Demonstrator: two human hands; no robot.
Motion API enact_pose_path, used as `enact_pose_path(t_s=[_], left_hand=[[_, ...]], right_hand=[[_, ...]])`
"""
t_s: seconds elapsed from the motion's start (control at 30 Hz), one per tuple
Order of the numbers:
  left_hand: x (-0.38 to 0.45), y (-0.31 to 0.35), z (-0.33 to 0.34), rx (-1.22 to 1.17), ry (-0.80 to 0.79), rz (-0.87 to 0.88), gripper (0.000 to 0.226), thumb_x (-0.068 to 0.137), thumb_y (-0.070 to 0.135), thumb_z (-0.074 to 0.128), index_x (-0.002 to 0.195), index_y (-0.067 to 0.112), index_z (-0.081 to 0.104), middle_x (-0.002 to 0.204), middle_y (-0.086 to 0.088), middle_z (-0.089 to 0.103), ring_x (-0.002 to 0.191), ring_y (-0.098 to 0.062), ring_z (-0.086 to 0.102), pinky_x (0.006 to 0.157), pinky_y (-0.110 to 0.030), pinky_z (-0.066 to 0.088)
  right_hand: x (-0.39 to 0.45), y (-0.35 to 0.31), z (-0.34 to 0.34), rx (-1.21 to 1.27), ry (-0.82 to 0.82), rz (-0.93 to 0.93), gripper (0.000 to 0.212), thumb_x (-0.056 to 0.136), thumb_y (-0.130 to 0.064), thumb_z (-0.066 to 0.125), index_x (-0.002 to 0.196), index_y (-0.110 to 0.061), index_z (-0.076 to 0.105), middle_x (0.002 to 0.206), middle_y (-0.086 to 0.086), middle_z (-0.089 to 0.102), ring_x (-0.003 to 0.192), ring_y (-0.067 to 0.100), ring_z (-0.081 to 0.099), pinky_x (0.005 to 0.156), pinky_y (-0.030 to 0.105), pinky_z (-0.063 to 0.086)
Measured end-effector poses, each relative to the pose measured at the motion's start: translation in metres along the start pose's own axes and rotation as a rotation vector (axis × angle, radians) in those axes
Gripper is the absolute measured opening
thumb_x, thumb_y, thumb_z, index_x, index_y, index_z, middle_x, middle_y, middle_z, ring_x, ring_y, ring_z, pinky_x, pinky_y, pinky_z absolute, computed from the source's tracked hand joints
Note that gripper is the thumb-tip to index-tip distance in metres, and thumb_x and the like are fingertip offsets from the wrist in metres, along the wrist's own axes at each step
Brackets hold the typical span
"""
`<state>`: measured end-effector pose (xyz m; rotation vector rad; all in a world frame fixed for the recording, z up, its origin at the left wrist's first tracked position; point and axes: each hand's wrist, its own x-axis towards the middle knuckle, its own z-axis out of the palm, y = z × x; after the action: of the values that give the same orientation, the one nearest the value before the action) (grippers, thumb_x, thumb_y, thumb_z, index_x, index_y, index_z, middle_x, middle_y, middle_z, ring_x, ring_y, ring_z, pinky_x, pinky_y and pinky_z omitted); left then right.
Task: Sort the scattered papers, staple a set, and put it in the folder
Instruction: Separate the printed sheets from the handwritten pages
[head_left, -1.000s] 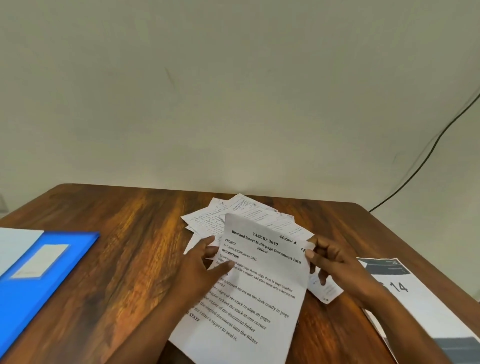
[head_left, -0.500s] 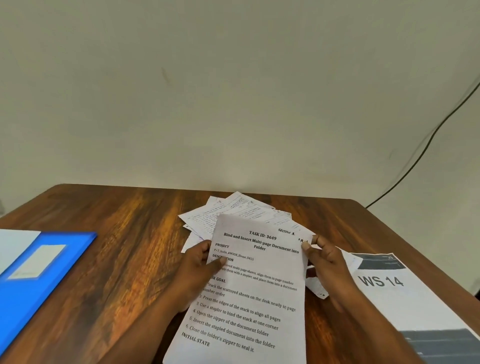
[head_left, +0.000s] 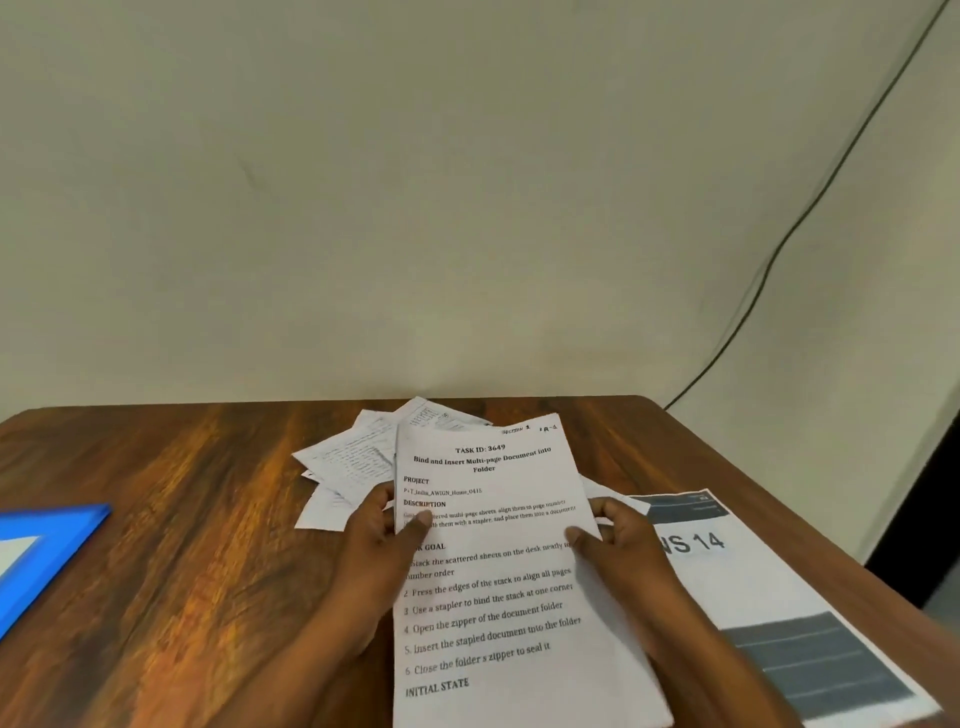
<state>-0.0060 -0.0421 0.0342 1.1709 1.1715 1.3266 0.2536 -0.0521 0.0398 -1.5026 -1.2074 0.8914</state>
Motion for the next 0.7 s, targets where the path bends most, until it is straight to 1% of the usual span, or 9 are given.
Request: enact_pose_path(t_s=[0.1, 0.2, 0.3, 0.37, 0.43, 0.5, 0.57, 0.63, 0.7], left_hand=[[-0.012, 0.004, 0.027, 0.047, -0.117, -0.030, 0.029, 0.095, 0.009, 0.072, 0.120, 0.020, 0.063, 0.103, -0.005, 0.081, 0.091, -0.025, 0.079, 0.083, -0.048, 0.064], [-0.018, 0.004, 0.059, 0.032, -0.217, -0.096, 0.028, 0.094, 0.000, 0.070, 0.118, 0.012, 0.062, 0.100, -0.005, 0.082, 0.090, -0.025, 0.079, 0.076, -0.041, 0.063], [-0.018, 0.000, 0.094, 0.053, -0.289, -0.144, 0.023, 0.094, -0.002, 0.069, 0.115, 0.005, 0.065, 0.097, -0.008, 0.082, 0.090, -0.029, 0.079, 0.081, -0.055, 0.063], [-0.020, -0.001, 0.115, 0.034, -0.346, -0.173, 0.020, 0.095, -0.002, 0.067, 0.113, 0.003, 0.066, 0.099, -0.012, 0.081, 0.091, -0.033, 0.079, 0.080, -0.056, 0.063], [-0.024, -0.001, 0.137, 0.023, -0.396, -0.181, 0.017, 0.095, -0.004, 0.066, 0.111, 0.002, 0.065, 0.096, -0.013, 0.081, 0.089, -0.032, 0.079, 0.070, -0.047, 0.065], [-0.025, -0.004, 0.157, 0.028, -0.442, -0.177, 0.018, 0.095, -0.004, 0.066, 0.112, 0.004, 0.065, 0.098, -0.013, 0.081, 0.088, -0.030, 0.079, 0.065, -0.042, 0.064], [-0.023, -0.011, 0.176, 0.044, -0.470, -0.181, 0.023, 0.094, -0.004, 0.067, 0.116, 0.005, 0.064, 0.102, -0.013, 0.080, 0.089, -0.029, 0.079, 0.067, -0.042, 0.065], [-0.020, -0.019, 0.193, 0.065, -0.495, -0.200, 0.029, 0.093, -0.005, 0.068, 0.120, 0.006, 0.063, 0.106, -0.013, 0.078, 0.090, -0.028, 0.079, 0.073, -0.046, 0.066], [-0.018, -0.025, 0.207, 0.088, -0.512, -0.230, 0.039, 0.091, -0.006, 0.069, 0.126, 0.008, 0.060, 0.109, -0.014, 0.076, 0.092, -0.027, 0.079, 0.077, -0.048, 0.066]], right_hand=[[0.009, 0.006, -0.035, 0.028, 0.047, 0.001, 0.019, 0.096, -0.005, 0.070, 0.107, -0.020, 0.072, 0.102, 0.001, 0.081, 0.100, 0.027, 0.077, 0.100, 0.055, 0.057], [0.011, 0.011, -0.075, 0.043, 0.113, 0.028, 0.018, 0.098, 0.002, 0.063, 0.105, -0.012, 0.072, 0.100, 0.005, 0.082, 0.097, 0.029, 0.078, 0.099, 0.053, 0.057], [0.013, 0.019, -0.119, -0.024, 0.129, 0.067, 0.017, 0.099, 0.002, 0.061, 0.103, -0.009, 0.073, 0.097, 0.011, 0.081, 0.092, 0.033, 0.078, 0.093, 0.049, 0.058], [0.014, 0.024, -0.148, -0.123, 0.147, 0.062, 0.015, 0.098, -0.002, 0.064, 0.098, -0.012, 0.075, 0.091, 0.012, 0.081, 0.081, 0.026, 0.077, 0.083, 0.041, 0.057], [0.019, 0.029, -0.174, -0.265, 0.182, 0.058, 0.015, 0.095, -0.007, 0.069, 0.090, -0.018, 0.077, 0.084, 0.007, 0.080, 0.075, 0.021, 0.074, 0.079, 0.037, 0.054], [0.023, 0.033, -0.194, -0.368, 0.217, 0.074, 0.017, 0.092, -0.007, 0.073, 0.084, -0.021, 0.078, 0.076, -0.003, 0.079, 0.073, 0.018, 0.072, 0.077, 0.034, 0.053], [0.028, 0.036, -0.207, -0.442, 0.262, 0.092, 0.017, 0.089, -0.010, 0.076, 0.083, -0.025, 0.078, 0.077, -0.007, 0.079, 0.078, 0.019, 0.074, 0.081, 0.034, 0.055], [0.032, 0.043, -0.215, -0.543, 0.326, 0.107, 0.014, 0.085, -0.017, 0.080, 0.085, -0.031, 0.077, 0.084, -0.008, 0.079, 0.086, 0.017, 0.075, 0.085, 0.035, 0.056], [0.032, 0.052, -0.216, -0.669, 0.401, 0.108, 0.011, 0.084, -0.025, 0.080, 0.090, -0.033, 0.075, 0.090, -0.010, 0.077, 0.085, 0.014, 0.073, 0.080, 0.034, 0.057]])
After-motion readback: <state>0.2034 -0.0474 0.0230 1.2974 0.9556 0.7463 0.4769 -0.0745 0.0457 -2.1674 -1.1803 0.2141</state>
